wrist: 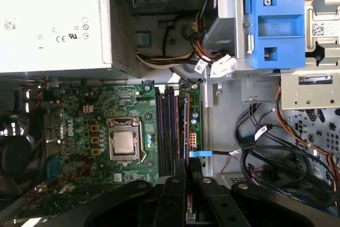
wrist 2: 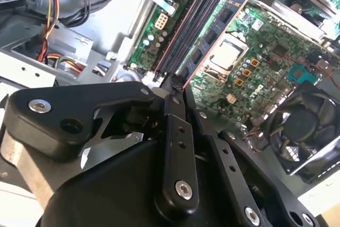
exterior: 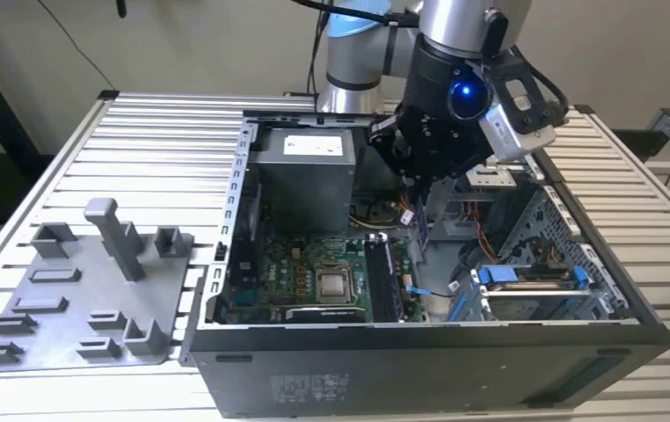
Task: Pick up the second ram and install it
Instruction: 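Insert the second ram into the second slot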
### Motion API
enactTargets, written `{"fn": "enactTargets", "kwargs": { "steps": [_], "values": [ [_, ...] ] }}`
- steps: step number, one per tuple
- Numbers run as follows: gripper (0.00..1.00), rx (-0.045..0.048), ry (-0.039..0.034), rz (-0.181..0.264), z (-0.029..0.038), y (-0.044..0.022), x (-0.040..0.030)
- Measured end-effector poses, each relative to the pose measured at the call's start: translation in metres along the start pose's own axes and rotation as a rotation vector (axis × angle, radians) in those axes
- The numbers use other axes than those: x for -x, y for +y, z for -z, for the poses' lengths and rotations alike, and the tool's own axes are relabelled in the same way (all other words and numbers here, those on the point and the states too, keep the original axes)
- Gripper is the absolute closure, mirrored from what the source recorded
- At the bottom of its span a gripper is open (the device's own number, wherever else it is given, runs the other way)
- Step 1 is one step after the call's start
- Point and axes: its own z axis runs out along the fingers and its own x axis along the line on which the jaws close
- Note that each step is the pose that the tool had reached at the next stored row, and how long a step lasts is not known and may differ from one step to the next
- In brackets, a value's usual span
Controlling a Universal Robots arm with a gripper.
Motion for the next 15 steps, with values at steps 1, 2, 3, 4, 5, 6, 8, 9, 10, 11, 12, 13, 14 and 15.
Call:
{"fn": "enactTargets", "kwargs": {
  "steps": [1,2,3,4,5,6,8,9,10,11,12,13,14,15],
  "values": [
    [0.86,0.0000,0.0001,0.005,-0.0007,0.0000,0.0000],
    [0.86,0.0000,0.0002,0.006,-0.0012,0.0000,0.0000],
    [0.86,-0.0001,0.0002,0.006,-0.0014,0.0000,0.0000],
    [0.86,-0.0001,0.0002,0.006,-0.0014,0.0000,0.0000],
    [0.86,-0.0002,0.0002,0.006,-0.0014,0.0000,0.0000],
    [0.86,0.0000,0.0002,0.006,-0.0015,-0.0001,0.0000],
    [0.86,0.0001,0.0002,0.006,-0.0015,0.0000,0.0000],
    [0.86,0.0000,0.0002,0.006,-0.0015,0.0000,0.0000],
    [0.86,0.0001,0.0002,0.006,-0.0015,0.0000,0.0000],
    [0.86,0.0000,0.0002,0.006,-0.0015,0.0000,0.0000],
    [0.86,0.0000,0.0002,0.006,-0.0016,0.0000,0.0000],
    [0.86,0.0004,0.0001,0.006,-0.0021,0.0000,0.0000],
    [0.86,0.0005,0.0000,0.006,-0.0027,0.0000,0.0000],
    [0.86,0.0004,0.0001,0.006,-0.0036,-0.0001,0.0000]
  ]
}}
